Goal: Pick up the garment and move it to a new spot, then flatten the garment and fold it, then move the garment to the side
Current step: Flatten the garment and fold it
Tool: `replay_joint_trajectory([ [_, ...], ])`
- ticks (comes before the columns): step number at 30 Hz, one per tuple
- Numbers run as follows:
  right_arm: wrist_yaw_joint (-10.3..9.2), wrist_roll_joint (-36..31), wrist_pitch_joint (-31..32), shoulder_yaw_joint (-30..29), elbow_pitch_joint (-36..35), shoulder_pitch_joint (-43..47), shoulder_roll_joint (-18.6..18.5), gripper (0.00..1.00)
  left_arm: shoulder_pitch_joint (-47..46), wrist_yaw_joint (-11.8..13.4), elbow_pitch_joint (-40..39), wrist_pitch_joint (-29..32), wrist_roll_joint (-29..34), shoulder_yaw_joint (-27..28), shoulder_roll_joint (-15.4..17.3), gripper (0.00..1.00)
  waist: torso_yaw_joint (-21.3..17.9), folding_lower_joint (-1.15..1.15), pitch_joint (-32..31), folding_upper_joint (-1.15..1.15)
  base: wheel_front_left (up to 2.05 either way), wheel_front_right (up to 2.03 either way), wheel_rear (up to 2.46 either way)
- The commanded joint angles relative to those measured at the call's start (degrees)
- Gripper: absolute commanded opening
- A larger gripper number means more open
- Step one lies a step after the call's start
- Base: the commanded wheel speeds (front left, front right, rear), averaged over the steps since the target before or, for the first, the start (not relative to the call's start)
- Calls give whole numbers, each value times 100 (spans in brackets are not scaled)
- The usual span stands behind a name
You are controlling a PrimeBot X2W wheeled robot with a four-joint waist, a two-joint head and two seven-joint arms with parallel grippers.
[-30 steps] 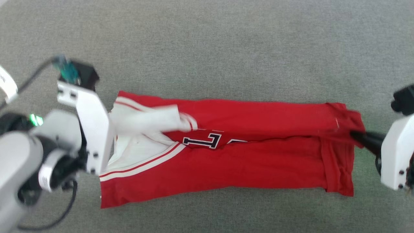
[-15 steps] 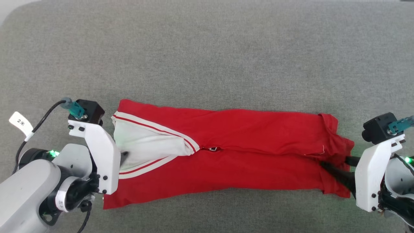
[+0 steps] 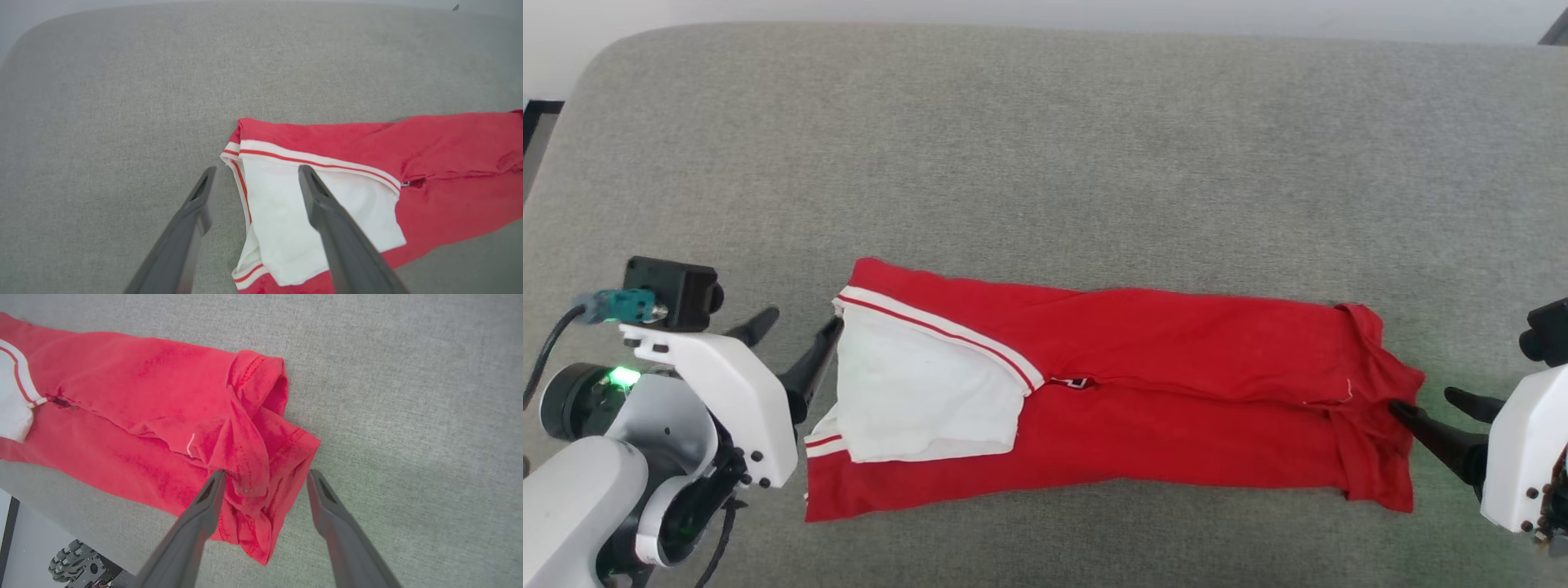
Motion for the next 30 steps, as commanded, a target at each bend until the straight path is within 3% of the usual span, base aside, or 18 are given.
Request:
replay_joint_trajectory([
  [1,0,-11,39,-32,50,-19,77,100,107,-35,3,-215,132,66,-48,100,40,0,8,0,0,0,0],
  [9,0,-43,15,180,765,-322,58,100,684,-242,340,-1532,94,343,-290,100,260,0,77,0,0,0,0],
  [20,3,349,-159,1255,2278,-851,149,100,1244,-505,1154,-3197,340,579,-829,100,608,0,107,0,0,0,0],
  [21,7,390,-174,1361,2381,-911,156,85,1289,-543,1242,-3278,369,616,-888,100,622,0,103,0,0,0,0],
  [22,12,476,-156,1487,2451,-940,169,42,1333,-574,1314,-3339,350,669,-986,100,636,0,99,0,0,0,0],
  [24,21,701,-141,1743,2501,-985,165,0,1419,-661,1450,-3419,427,766,-1121,100,660,0,90,0,0,0,0],
  [30,19,1114,-324,1849,2520,-1120,-118,0,1609,-948,1725,-3471,572,1154,-1623,100,675,0,50,0,0,0,0],
])
